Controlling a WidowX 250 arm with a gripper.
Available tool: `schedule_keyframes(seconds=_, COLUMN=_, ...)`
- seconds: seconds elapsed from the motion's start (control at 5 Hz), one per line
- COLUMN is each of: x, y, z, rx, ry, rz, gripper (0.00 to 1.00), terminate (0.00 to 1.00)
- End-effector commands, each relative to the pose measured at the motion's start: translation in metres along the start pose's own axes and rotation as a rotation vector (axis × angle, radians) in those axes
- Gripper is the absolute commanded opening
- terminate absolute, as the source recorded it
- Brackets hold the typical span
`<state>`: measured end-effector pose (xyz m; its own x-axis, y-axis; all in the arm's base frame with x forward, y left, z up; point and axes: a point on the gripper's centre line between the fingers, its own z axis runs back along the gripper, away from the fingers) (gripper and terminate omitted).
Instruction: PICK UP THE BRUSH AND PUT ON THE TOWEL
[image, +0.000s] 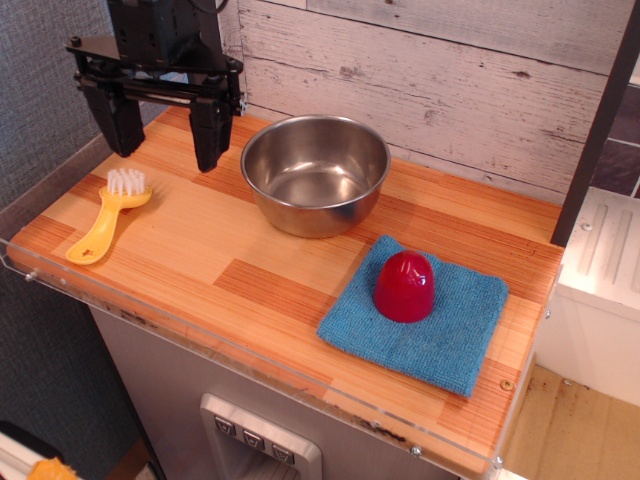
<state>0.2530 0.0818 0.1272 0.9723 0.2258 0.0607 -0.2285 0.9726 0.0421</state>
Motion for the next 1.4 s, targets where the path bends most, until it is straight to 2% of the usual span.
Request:
schedule_keyframes(seconds=0.0, x=0.000, y=0.000, z=0.000, rx=0.000, ry=0.000, rz=0.000, gripper=1.00, terminate=0.00)
schedule_keyframes(seconds=0.2, x=-0.005, y=0.020, z=0.005, rx=-0.028, ry=-0.073, rz=-0.037, gripper=1.00, terminate=0.00)
schedule_keyframes(seconds=0.4, x=0.001, y=0.049, z=-0.001, rx=-0.004, ry=-0.129, rz=-0.095, gripper=1.00, terminate=0.00)
schedule_keyframes(seconds=0.6, x=0.021, y=0.094, z=-0.024, rx=0.053, ry=-0.165, rz=-0.134, gripper=1.00, terminate=0.00)
schedule_keyframes(seconds=0.8, x=0.032, y=0.113, z=-0.045, rx=0.065, ry=-0.138, rz=-0.049, gripper=1.00, terminate=0.00)
schedule_keyframes(seconds=1.0, x=0.039, y=0.122, z=-0.073, rx=0.044, ry=-0.078, rz=0.073, gripper=1.00, terminate=0.00)
schedule_keyframes(seconds=1.2, x=0.036, y=0.117, z=-0.083, rx=0.022, ry=-0.032, rz=0.164, gripper=1.00, terminate=0.00)
